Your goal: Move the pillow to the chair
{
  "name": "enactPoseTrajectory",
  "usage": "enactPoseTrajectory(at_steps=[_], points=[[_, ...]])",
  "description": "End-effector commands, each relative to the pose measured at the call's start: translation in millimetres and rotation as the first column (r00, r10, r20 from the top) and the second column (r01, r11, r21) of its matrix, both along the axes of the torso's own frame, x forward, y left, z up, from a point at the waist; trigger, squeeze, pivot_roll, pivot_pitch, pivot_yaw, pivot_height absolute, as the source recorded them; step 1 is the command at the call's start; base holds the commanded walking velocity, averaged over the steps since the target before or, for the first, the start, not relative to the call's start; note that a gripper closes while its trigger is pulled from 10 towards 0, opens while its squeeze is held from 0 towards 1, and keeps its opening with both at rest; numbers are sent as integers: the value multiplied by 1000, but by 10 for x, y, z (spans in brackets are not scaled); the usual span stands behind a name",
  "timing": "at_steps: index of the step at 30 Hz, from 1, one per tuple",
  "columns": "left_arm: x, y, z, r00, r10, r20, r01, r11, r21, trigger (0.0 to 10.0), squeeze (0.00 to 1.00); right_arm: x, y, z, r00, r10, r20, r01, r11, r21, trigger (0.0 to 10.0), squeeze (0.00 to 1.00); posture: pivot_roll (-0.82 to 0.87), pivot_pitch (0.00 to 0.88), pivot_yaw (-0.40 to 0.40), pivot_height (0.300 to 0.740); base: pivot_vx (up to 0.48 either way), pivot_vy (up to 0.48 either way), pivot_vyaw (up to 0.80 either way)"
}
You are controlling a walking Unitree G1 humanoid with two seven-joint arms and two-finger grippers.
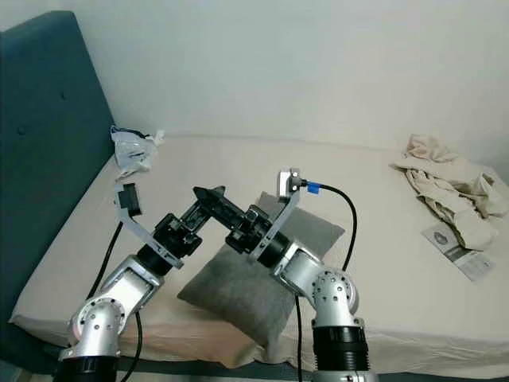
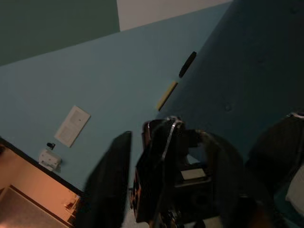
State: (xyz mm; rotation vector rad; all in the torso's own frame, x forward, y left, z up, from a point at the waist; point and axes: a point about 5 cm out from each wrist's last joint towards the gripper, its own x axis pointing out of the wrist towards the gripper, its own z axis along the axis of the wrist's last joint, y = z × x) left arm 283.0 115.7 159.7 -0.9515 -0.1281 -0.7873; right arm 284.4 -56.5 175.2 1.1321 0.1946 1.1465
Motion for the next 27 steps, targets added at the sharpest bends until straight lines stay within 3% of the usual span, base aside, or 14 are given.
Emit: enactPoseTrajectory(at_steps=[1,7,8,12,15,16,17,18,20,25,27], points=[[3,-31,11,1000,-21,6,21,1000,2,10000,0,-6,-13,-18,1000,3,-13,-3,1000,2,10000,1000,-27,46,-70,740,0,0,0],[4,-25,17,1000,-20,11,20,1000,1,10000,0,1,-16,-26,1000,-5,-6,5,1000,-14,10000,1000,-25,38,-71,740,0,0,0],[9,-14,21,1000,-14,13,14,1000,-1,10000,0,7,-22,-41,1000,-14,-6,14,1000,-25,10000,0,-23,33,-72,740,0,0,0],[28,11,14,1000,13,11,-13,1000,11,10000,0,19,-41,-68,1000,-31,-6,30,998,-47,10000,0,-23,27,-74,740,0,0,0],[172,156,-90,976,216,-29,-208,962,178,10000,0,44,-201,-150,997,-81,1,81,991,-111,10000,0,-18,26,-77,740,0,0,0],[172,156,-90,976,216,-29,-208,962,178,10000,0,44,-201,-150,997,-81,1,81,991,-111,10000,0,-18,26,-77,740,0,0,0],[231,265,-118,954,297,-27,-280,923,266,10000,0,29,-354,-168,994,-105,13,106,987,-121,10000,0,-11,22,-83,740,0,0,0],[245,310,-114,949,315,-18,-297,909,293,10000,0,7,-429,-175,993,-112,23,114,985,-128,10000,0,-7,21,-84,740,0,0,0],[261,385,-93,940,340,-16,-319,897,306,10000,0,-56,-557,-215,993,-116,32,120,981,-155,10000,0,-4,20,-84,740,0,0,0],[262,455,-80,930,367,-16,-345,887,307,10000,0,-193,-669,-330,996,-91,26,94,970,-222,10000,0,-1,17,-85,740,0,0,0],[298,549,-146,891,453,-25,-409,825,391,10000,0,-251,-717,-447,993,-113,16,112,947,-301,10000,0,0,19,-76,740,0,0,0]])
